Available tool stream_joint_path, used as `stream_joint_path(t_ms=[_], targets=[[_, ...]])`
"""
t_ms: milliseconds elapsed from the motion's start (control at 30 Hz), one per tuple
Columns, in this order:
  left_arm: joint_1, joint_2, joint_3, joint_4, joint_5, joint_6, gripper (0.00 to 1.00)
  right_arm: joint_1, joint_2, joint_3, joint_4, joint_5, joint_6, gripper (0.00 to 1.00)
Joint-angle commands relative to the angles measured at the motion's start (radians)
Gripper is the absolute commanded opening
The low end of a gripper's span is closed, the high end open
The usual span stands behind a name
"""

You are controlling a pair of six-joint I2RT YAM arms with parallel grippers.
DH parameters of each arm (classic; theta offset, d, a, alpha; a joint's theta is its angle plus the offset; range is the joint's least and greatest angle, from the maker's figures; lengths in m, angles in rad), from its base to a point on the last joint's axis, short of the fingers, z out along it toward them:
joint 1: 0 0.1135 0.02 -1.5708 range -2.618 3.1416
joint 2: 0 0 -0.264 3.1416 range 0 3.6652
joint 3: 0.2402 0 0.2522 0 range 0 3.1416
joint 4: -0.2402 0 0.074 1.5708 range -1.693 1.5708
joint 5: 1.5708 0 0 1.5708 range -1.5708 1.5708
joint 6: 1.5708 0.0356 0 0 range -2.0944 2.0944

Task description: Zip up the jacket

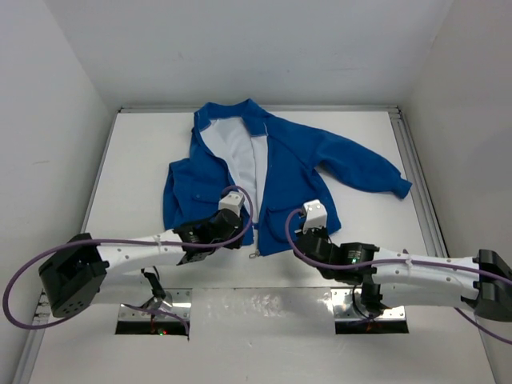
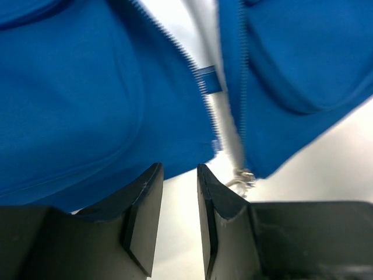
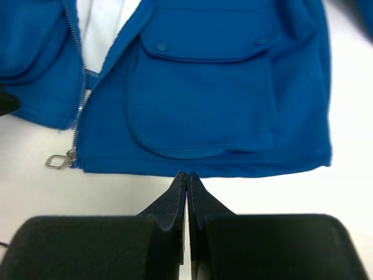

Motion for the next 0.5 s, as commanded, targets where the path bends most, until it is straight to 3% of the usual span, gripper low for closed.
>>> stream_joint_path(t_ms=[0,467], targets=[[-0.011,0.022,0.029,0.009,-0.067,0.019,0.28,0.001,-0.001,-0.027,0.086,-0.045,0.033,0.00],[-0.017,0.281,0.104,0.048,-0.089,0.052,0.34,0.001,-0.053,-0.079,0.114,-0.061,0.066,0.03]])
